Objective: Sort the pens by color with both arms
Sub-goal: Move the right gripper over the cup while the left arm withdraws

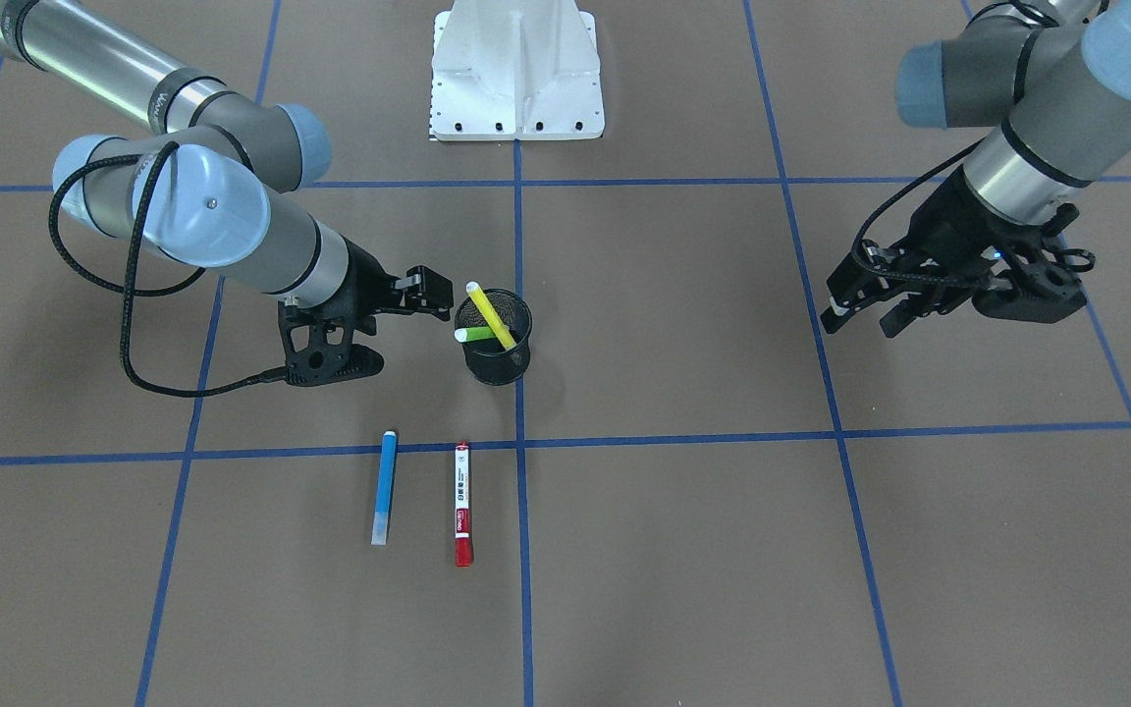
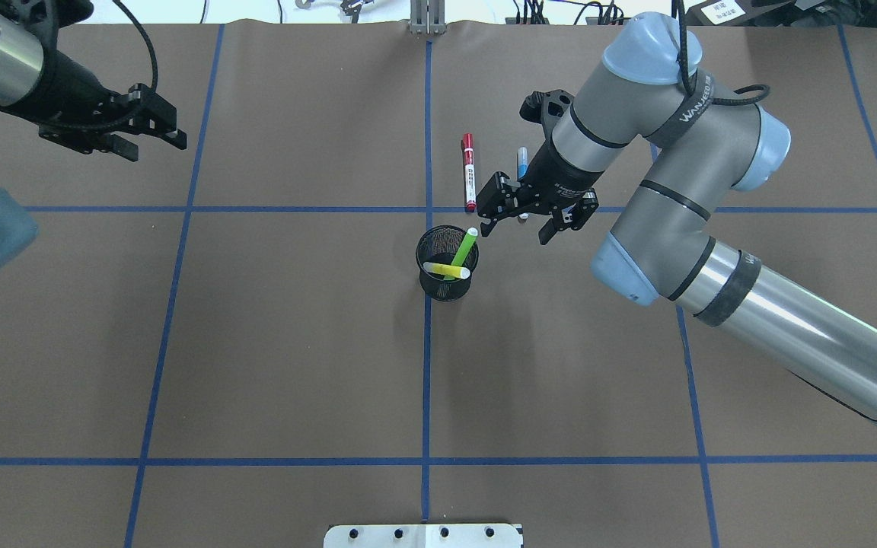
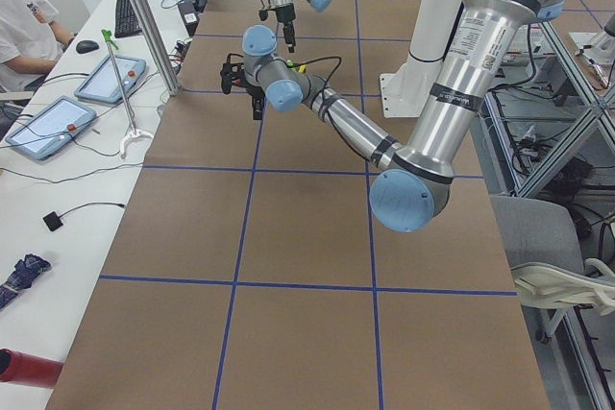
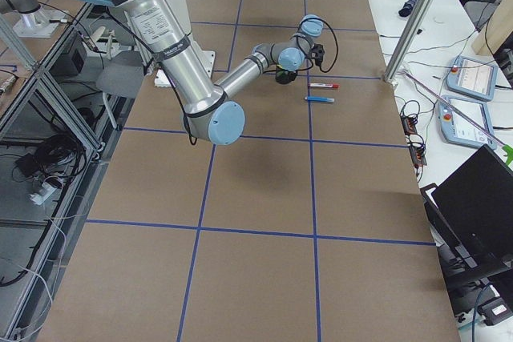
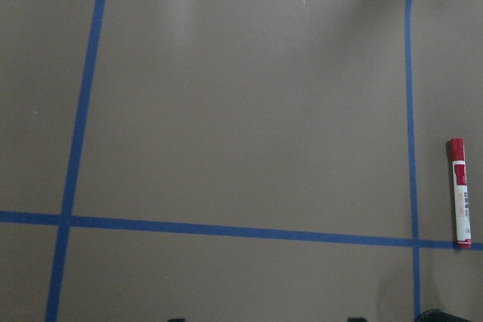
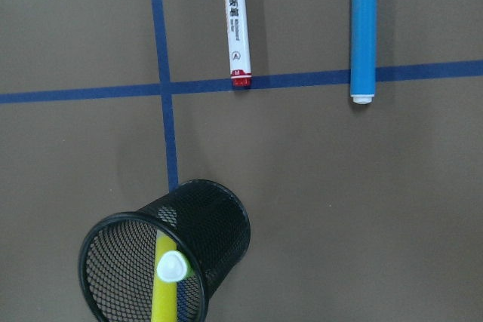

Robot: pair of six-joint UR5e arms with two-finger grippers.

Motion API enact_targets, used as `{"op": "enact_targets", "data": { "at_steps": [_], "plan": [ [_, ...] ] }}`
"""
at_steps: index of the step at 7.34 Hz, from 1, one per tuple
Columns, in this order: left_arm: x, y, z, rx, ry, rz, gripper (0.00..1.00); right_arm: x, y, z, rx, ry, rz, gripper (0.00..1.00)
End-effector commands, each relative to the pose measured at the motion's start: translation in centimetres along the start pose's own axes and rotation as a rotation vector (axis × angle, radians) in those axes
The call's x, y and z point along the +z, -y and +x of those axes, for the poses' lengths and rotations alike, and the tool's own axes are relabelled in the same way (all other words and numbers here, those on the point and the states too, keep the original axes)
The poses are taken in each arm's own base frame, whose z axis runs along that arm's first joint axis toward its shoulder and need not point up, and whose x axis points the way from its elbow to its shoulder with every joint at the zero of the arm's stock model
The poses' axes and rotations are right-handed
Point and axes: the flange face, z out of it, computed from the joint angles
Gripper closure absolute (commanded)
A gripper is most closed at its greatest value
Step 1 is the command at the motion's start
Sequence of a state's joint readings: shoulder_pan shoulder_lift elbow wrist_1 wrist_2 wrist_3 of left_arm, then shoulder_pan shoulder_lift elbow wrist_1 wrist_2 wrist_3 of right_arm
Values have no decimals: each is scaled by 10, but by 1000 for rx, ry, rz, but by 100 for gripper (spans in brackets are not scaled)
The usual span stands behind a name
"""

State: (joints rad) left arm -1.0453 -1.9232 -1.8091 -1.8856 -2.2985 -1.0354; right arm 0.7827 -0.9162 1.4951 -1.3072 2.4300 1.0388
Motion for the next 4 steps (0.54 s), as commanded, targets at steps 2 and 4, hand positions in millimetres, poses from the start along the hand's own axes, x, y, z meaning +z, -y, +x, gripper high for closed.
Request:
{"op": "enact_targets", "data": {
  "at_steps": [2, 4],
  "plan": [
    [-3, 0, -11, 11, -1, -10, 19, 2, 23, -28, -36, 15, -30, 24],
    [-3, -1, -10, 12, -2, -9, 18, 5, 32, -44, -39, 16, -33, 24]
  ]
}}
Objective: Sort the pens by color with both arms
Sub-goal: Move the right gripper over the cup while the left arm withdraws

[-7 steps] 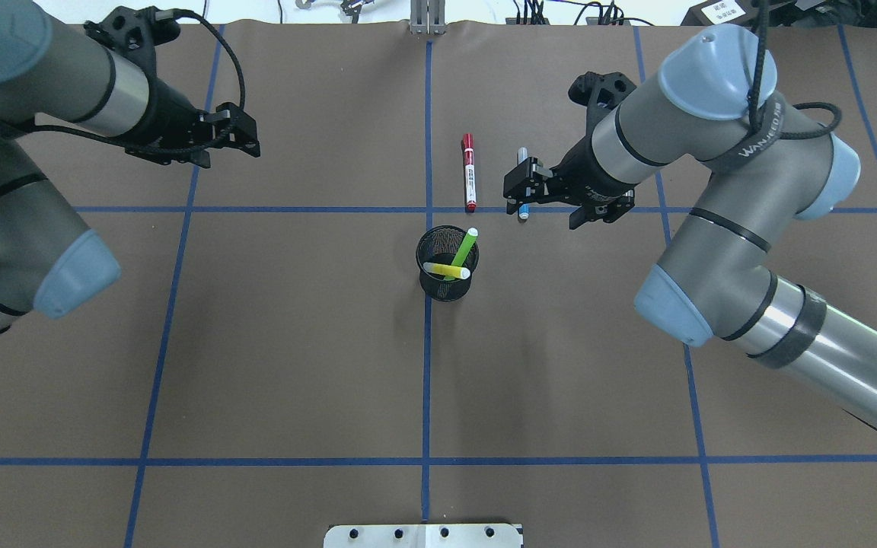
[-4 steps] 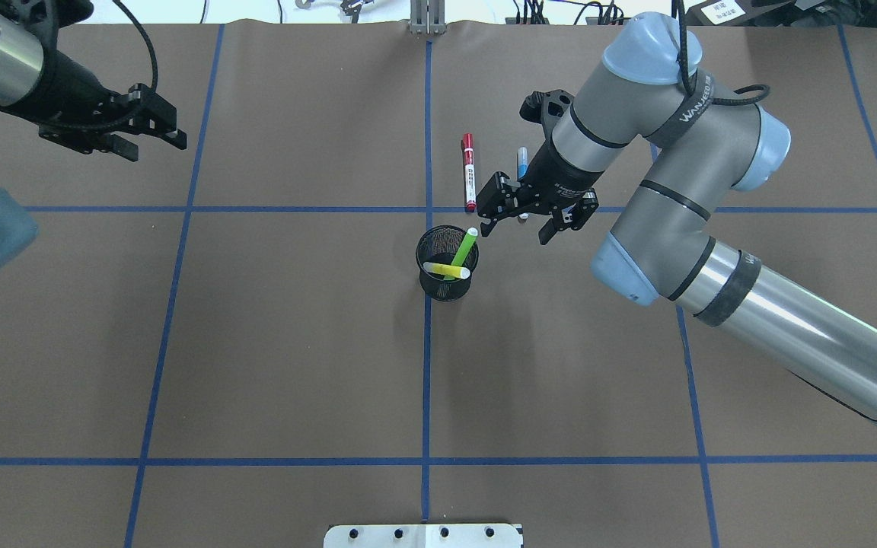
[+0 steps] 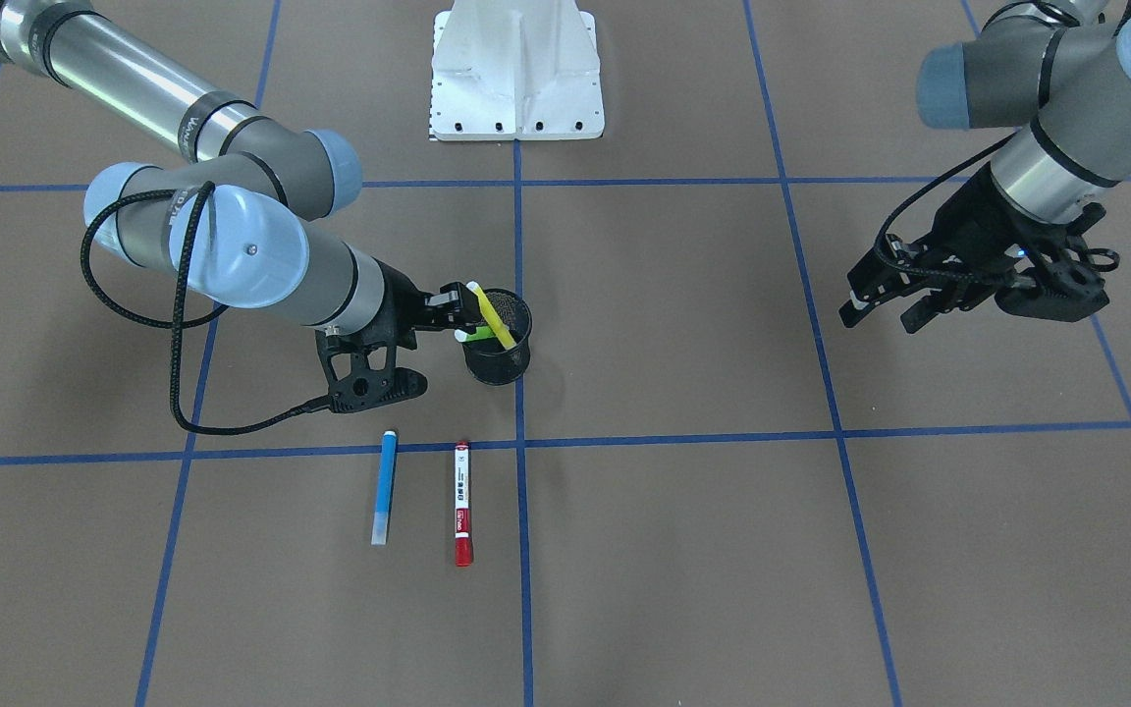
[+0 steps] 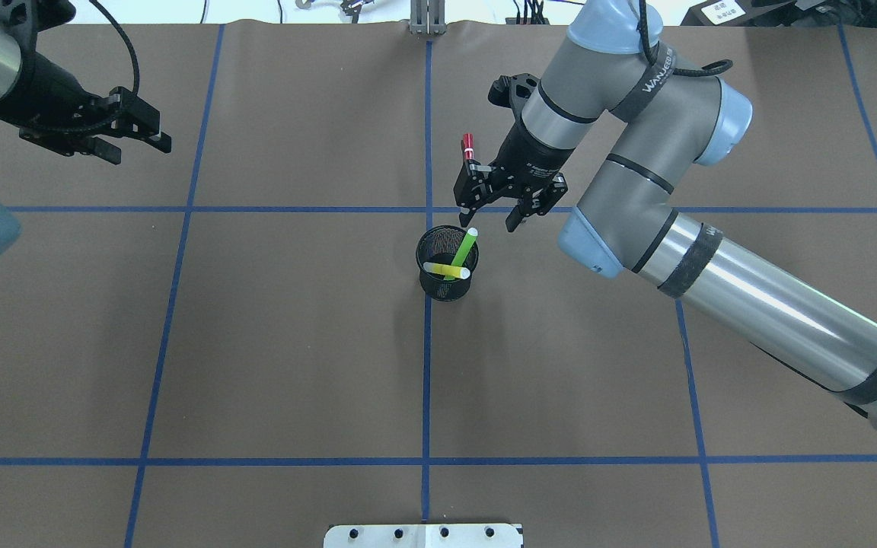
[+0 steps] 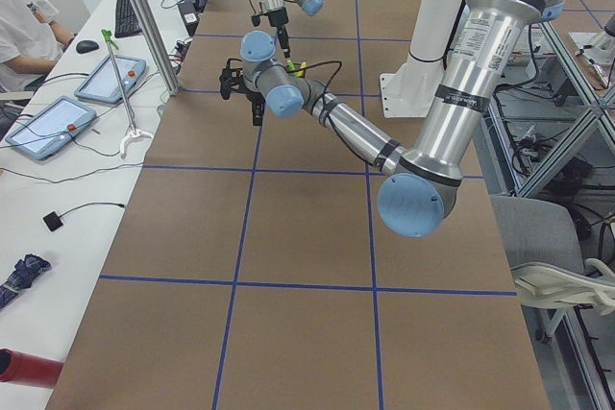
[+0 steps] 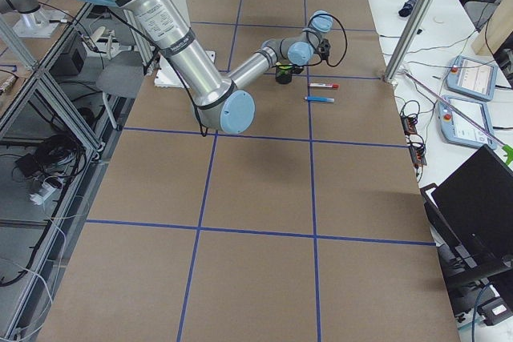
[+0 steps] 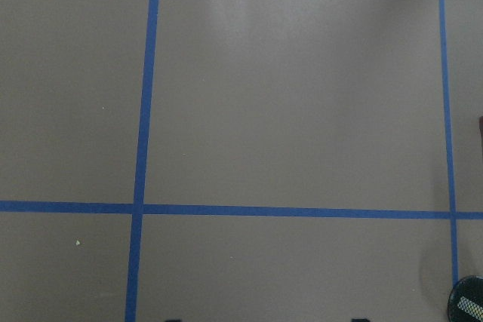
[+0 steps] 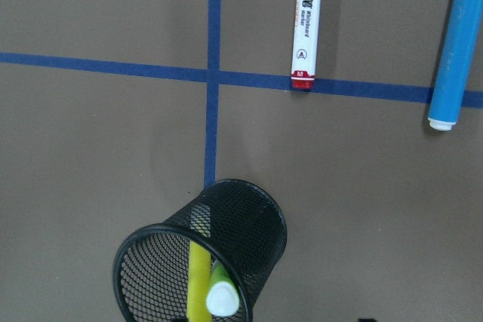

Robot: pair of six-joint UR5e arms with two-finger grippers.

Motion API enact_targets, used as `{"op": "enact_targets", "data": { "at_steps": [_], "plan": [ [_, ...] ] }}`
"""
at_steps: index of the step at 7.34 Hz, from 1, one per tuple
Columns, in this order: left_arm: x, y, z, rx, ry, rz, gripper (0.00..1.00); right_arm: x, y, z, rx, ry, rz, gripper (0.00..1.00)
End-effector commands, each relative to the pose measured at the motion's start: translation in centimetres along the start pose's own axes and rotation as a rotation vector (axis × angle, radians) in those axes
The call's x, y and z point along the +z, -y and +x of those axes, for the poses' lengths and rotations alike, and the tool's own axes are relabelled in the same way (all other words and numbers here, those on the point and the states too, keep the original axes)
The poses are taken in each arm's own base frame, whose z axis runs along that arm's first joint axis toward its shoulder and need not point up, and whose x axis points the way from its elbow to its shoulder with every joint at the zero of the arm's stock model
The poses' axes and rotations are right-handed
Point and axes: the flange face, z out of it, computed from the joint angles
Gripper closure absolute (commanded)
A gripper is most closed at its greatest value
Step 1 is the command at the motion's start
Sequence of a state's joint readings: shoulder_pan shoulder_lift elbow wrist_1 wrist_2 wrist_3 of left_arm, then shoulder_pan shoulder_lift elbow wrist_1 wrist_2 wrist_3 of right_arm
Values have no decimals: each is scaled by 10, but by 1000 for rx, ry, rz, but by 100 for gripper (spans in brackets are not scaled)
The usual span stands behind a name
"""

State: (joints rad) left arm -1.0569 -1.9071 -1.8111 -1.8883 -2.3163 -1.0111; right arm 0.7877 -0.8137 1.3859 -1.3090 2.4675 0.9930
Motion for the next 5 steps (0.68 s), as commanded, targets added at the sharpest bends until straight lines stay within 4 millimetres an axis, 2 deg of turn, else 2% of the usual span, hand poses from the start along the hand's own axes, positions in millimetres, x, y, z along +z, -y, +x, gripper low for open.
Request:
{"op": "enact_targets", "data": {
  "at_steps": [1, 2, 5],
  "plan": [
    [0, 0, 0, 0, 1, 1, 18, 8, 7, -16, -3, -1, -10, 26],
    [0, 0, 0, 0, 1, 1, 18, 15, 3, -18, -7, -3, -22, 34],
    [-1, 0, 0, 1, 0, 3, 18, 24, -1, -21, -12, -5, -32, 42]
  ]
}}
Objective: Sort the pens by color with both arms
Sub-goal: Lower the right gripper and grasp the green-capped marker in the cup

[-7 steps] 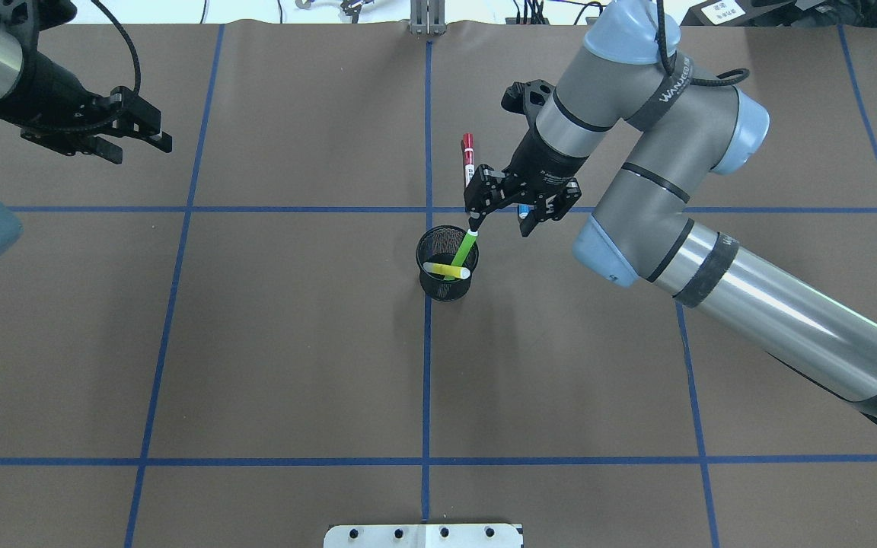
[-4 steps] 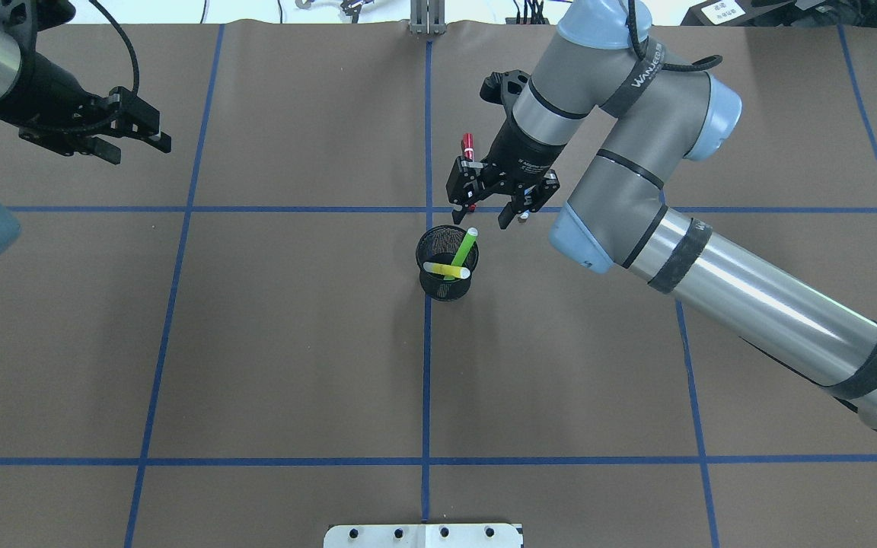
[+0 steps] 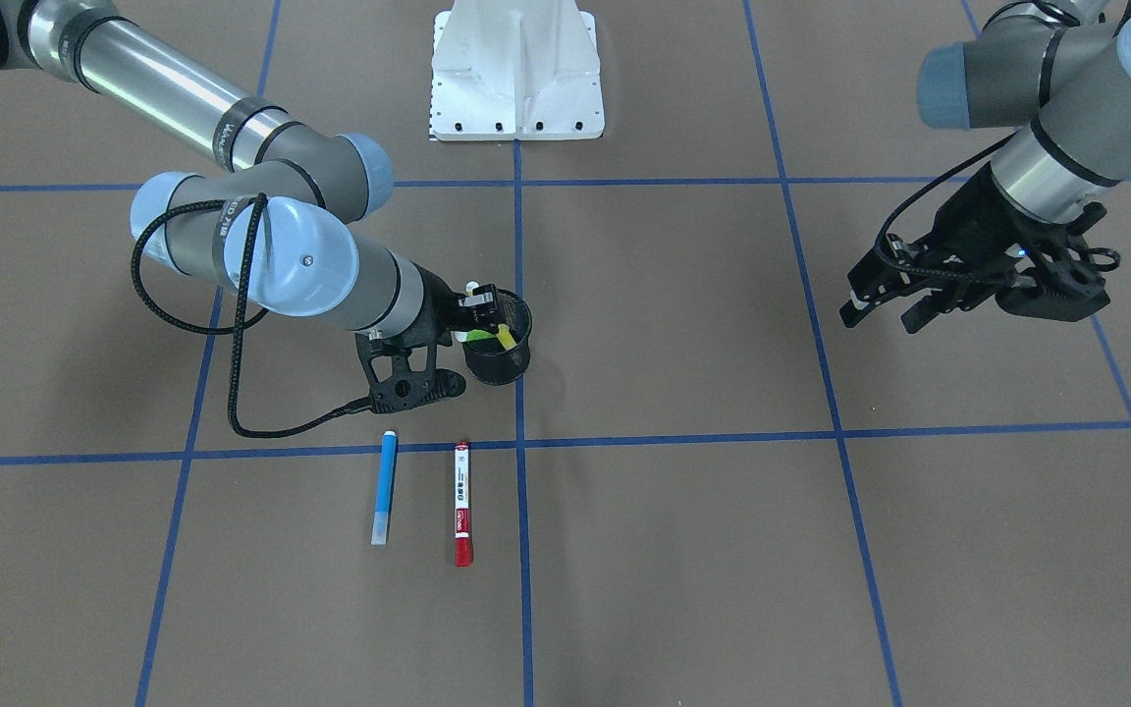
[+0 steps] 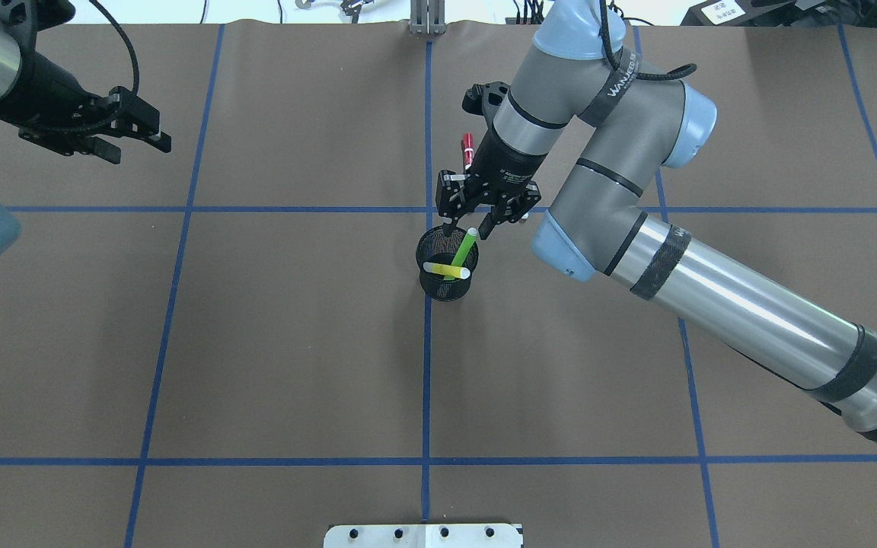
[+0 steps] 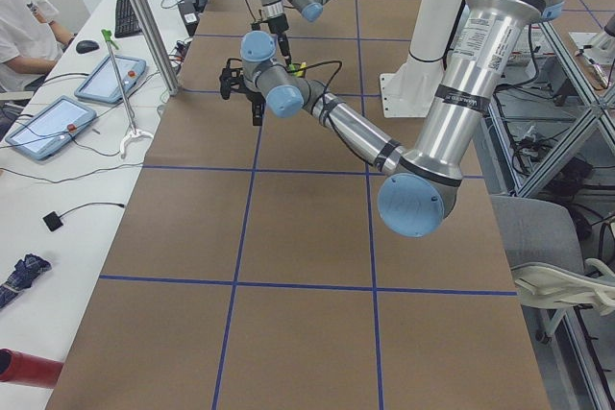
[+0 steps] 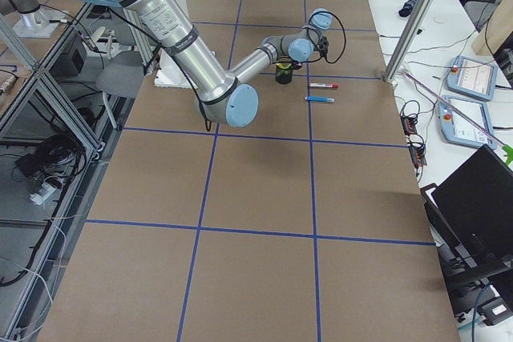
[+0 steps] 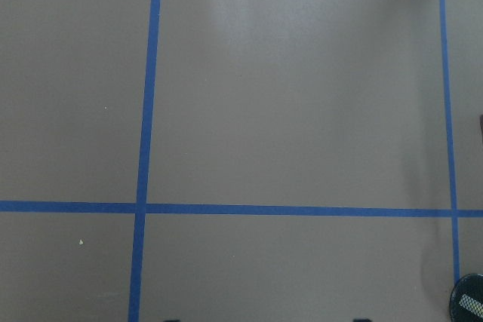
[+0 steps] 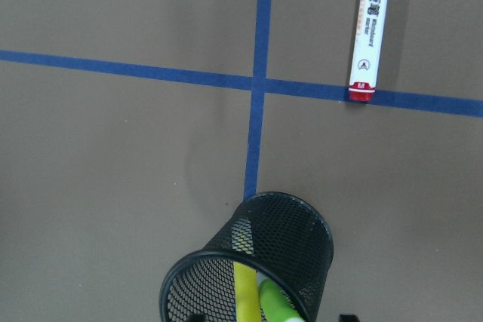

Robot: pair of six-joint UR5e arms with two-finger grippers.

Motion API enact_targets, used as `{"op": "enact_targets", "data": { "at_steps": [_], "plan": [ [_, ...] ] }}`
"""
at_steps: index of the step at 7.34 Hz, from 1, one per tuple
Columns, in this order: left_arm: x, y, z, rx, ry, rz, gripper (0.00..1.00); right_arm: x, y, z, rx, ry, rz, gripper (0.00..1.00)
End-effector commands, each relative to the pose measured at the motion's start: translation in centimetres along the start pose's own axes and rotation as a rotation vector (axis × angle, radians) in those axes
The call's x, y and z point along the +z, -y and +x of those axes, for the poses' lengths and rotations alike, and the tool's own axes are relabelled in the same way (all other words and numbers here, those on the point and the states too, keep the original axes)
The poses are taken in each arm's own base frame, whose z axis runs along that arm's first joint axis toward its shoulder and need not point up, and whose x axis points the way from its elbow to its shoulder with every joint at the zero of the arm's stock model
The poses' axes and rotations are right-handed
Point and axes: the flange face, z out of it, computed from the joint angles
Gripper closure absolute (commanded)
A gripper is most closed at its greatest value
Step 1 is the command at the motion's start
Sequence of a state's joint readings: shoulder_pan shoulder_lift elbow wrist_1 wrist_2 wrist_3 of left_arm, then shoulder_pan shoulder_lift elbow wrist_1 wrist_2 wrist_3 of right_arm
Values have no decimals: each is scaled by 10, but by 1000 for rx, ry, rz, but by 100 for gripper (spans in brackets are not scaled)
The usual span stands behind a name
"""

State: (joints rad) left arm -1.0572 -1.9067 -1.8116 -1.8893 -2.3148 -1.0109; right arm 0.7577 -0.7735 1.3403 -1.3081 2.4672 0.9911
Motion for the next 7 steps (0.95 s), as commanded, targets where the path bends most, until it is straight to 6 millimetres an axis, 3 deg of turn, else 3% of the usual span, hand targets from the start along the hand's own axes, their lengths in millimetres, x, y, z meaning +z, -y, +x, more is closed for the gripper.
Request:
{"op": "enact_targets", "data": {
  "at_steps": [1, 3, 4, 5, 7],
  "plan": [
    [-1, 0, 0, -3, 1, 1, 18, 6, -2, 0, 0, -4, -7, 42],
    [-1, 0, 0, -1, -1, 2, 18, 8, -1, 3, 6, -8, -9, 52],
    [-1, 0, 0, -1, -1, 2, 18, 8, -1, 3, 6, -7, -10, 69],
    [-1, 0, 0, -1, -1, 2, 18, 7, -1, 4, 5, -5, -10, 94],
    [-1, 0, 0, -1, 0, 3, 18, -3, 5, 8, -23, -3, 3, 100]
  ]
}}
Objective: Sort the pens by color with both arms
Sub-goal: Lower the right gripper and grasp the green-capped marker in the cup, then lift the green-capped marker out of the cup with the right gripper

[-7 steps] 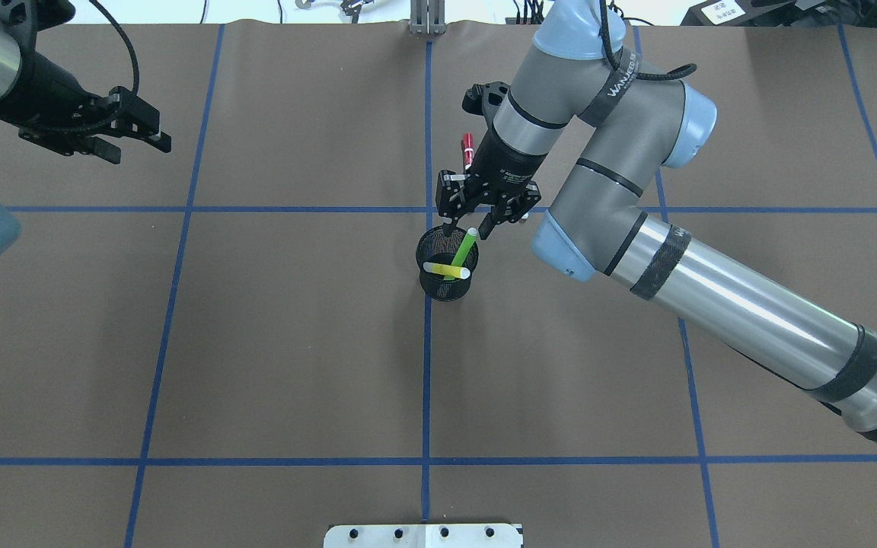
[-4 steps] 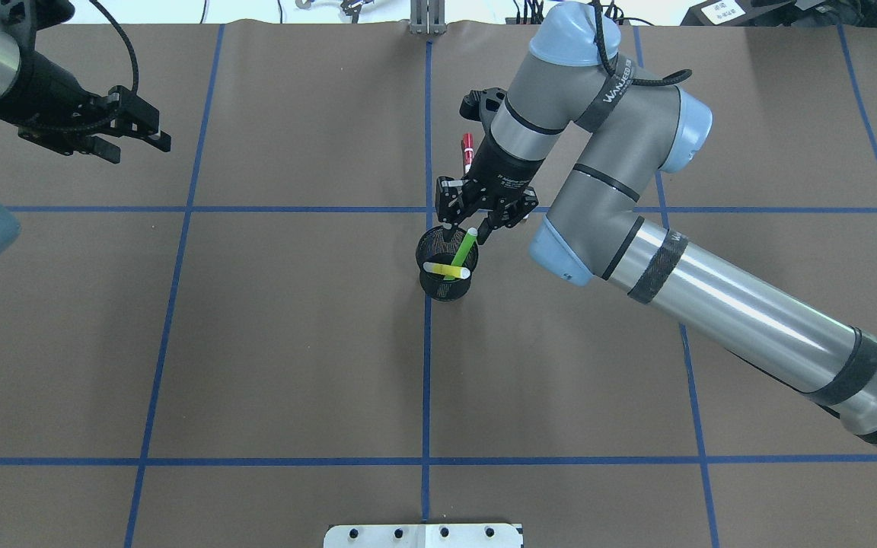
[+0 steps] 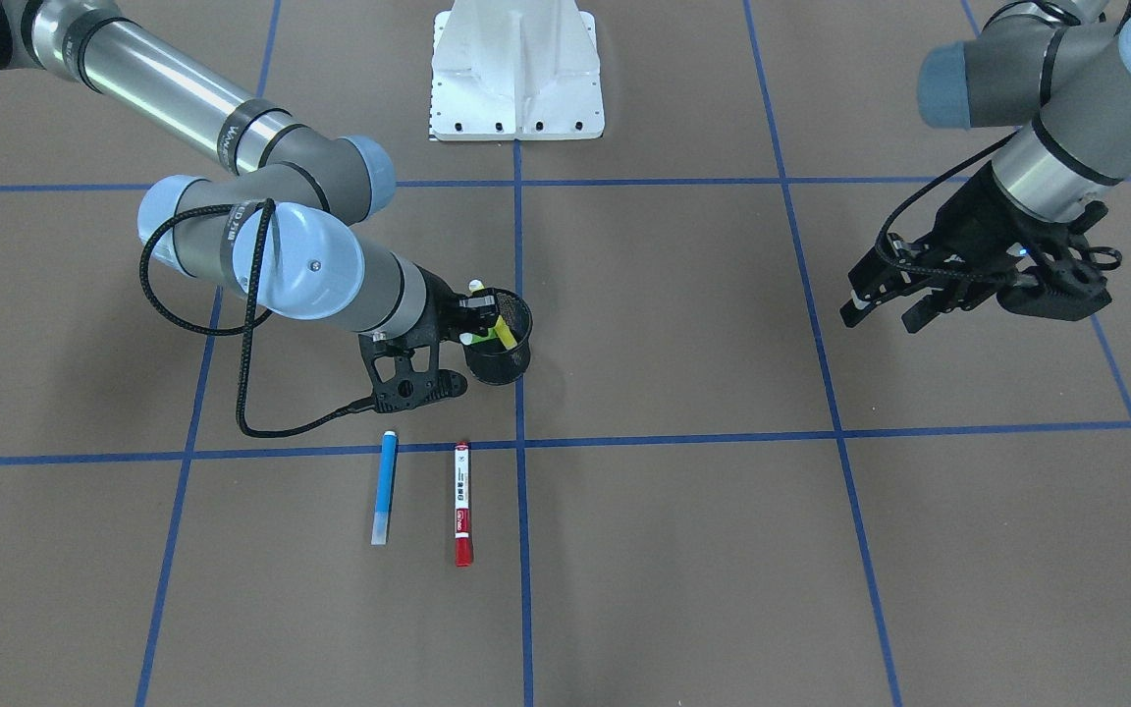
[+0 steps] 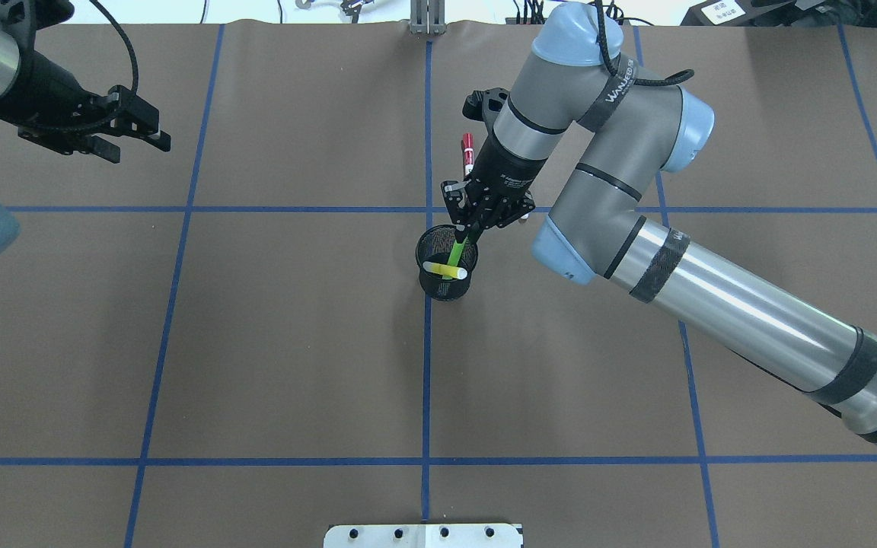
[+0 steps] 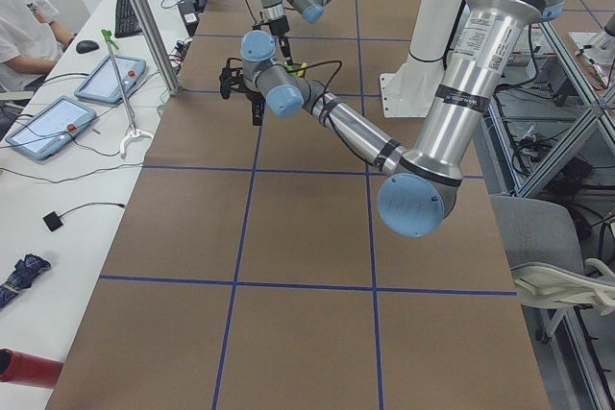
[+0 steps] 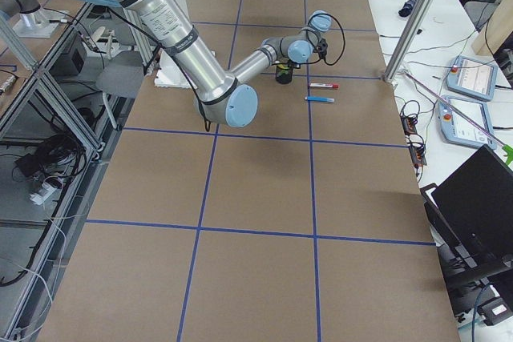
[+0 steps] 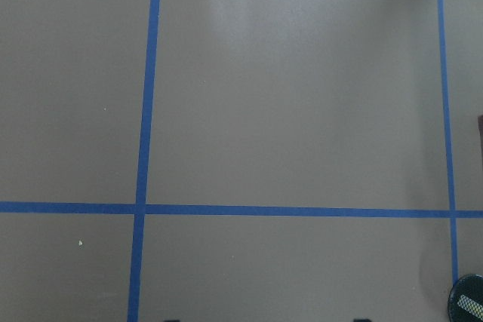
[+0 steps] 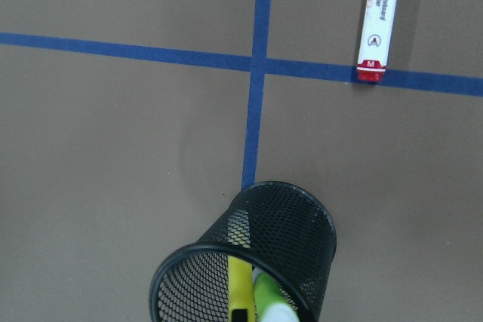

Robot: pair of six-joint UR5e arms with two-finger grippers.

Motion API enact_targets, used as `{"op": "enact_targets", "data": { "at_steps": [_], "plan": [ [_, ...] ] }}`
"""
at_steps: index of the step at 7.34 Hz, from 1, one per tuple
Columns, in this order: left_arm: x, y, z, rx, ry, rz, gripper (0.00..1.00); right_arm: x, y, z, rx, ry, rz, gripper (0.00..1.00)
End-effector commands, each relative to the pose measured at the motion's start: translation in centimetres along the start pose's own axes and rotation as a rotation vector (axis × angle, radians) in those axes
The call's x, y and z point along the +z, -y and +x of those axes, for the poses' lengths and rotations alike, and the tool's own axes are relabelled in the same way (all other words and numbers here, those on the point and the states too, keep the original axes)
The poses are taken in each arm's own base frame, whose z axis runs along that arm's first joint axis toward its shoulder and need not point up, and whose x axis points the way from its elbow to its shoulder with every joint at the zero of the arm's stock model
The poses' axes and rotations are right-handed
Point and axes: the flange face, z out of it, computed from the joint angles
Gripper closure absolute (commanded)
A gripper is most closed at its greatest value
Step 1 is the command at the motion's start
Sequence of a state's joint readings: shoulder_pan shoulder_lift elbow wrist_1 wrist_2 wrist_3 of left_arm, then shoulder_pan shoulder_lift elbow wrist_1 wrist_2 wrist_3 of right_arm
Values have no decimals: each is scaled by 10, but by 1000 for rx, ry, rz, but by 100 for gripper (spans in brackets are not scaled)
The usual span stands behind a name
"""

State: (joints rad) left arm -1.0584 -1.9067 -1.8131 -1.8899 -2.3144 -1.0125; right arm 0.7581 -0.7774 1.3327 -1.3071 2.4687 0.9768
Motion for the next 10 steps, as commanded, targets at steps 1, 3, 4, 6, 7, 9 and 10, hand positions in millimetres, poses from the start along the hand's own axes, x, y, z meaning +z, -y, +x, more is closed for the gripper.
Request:
{"op": "enact_targets", "data": {
  "at_steps": [1, 3, 4, 6, 7, 9, 10],
  "plan": [
    [0, 0, 0, 0, 1, 2, 18, -12, 5, 4, -17, 10, 6, 100],
    [0, 1, -1, -1, 3, 3, 18, -15, 5, 4, -17, 11, 9, 100],
    [1, 0, 0, -1, 3, 4, 18, -26, 5, 1, -22, 25, 14, 100],
    [1, 0, 2, -3, 1, 3, 18, -67, 5, -2, -33, 73, 31, 100],
    [0, 0, 3, -3, 0, 4, 18, -94, 2, -7, -46, 94, 59, 100],
    [1, 0, 4, -2, 1, 4, 18, -136, -7, -17, -83, 117, 127, 100],
    [3, 0, 3, -2, 3, 1, 18, -156, -13, -26, -115, 88, 237, 100]
  ]
}}
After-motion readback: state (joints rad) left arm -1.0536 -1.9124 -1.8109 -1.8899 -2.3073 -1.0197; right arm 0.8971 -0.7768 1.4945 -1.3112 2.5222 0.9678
